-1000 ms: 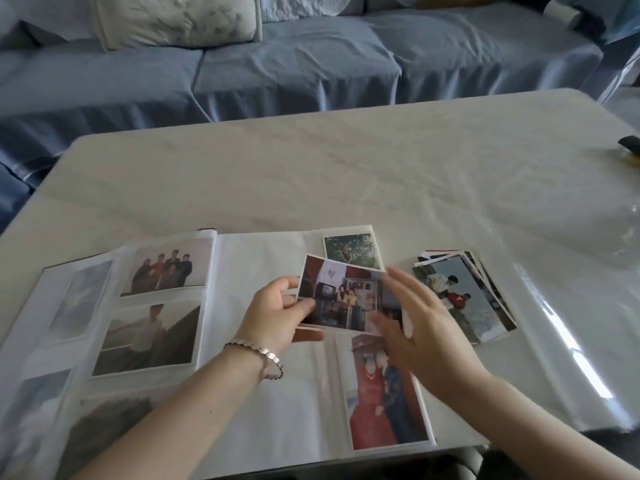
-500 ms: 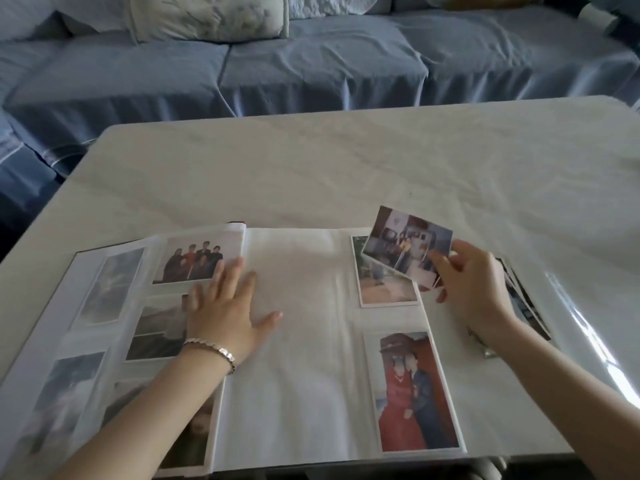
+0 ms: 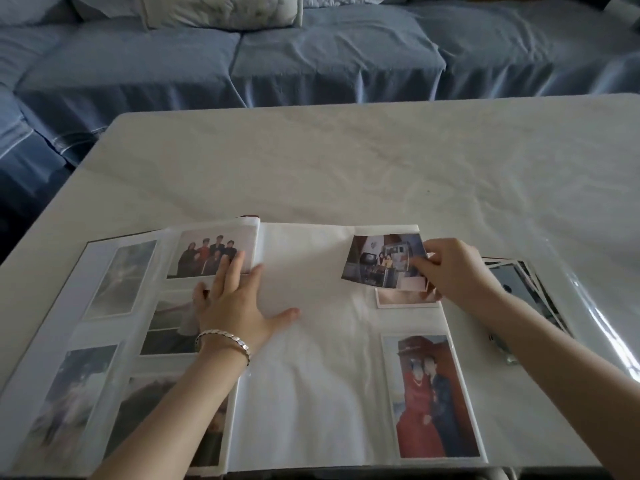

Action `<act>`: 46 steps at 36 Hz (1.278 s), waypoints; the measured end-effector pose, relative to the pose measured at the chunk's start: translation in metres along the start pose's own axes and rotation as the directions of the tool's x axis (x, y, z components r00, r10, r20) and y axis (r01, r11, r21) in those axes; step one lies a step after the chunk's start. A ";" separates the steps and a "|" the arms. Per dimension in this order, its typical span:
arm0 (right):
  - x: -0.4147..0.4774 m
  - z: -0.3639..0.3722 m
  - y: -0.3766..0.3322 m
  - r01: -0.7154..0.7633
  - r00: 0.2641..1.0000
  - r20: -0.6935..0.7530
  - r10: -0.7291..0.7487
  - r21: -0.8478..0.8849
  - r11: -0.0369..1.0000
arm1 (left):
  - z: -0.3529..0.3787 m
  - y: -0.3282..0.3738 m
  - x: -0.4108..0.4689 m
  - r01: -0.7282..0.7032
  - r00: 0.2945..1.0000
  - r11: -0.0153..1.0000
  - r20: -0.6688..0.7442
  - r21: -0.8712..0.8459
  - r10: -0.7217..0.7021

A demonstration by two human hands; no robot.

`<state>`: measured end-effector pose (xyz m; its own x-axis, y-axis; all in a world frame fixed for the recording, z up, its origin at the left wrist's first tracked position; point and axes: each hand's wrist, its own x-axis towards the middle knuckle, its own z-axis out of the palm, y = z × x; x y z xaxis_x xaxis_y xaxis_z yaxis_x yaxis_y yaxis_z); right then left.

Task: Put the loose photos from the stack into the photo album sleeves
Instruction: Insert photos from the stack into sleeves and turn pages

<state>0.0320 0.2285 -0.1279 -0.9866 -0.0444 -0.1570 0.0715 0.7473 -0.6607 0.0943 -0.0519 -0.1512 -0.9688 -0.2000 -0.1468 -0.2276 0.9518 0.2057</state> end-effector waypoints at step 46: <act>0.048 0.057 -0.045 -0.252 0.951 0.269 0.151 0.400 0.881 | 0.004 -0.003 0.004 0.008 1.000 0.998 0.017 0.060 -0.009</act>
<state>-0.0103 0.1549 -0.1480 -0.8885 -0.1078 -0.4461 0.3707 0.4042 -0.8362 0.0912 -0.0541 -0.1567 -0.9649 -0.2045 -0.1646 -0.2290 0.9624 0.1463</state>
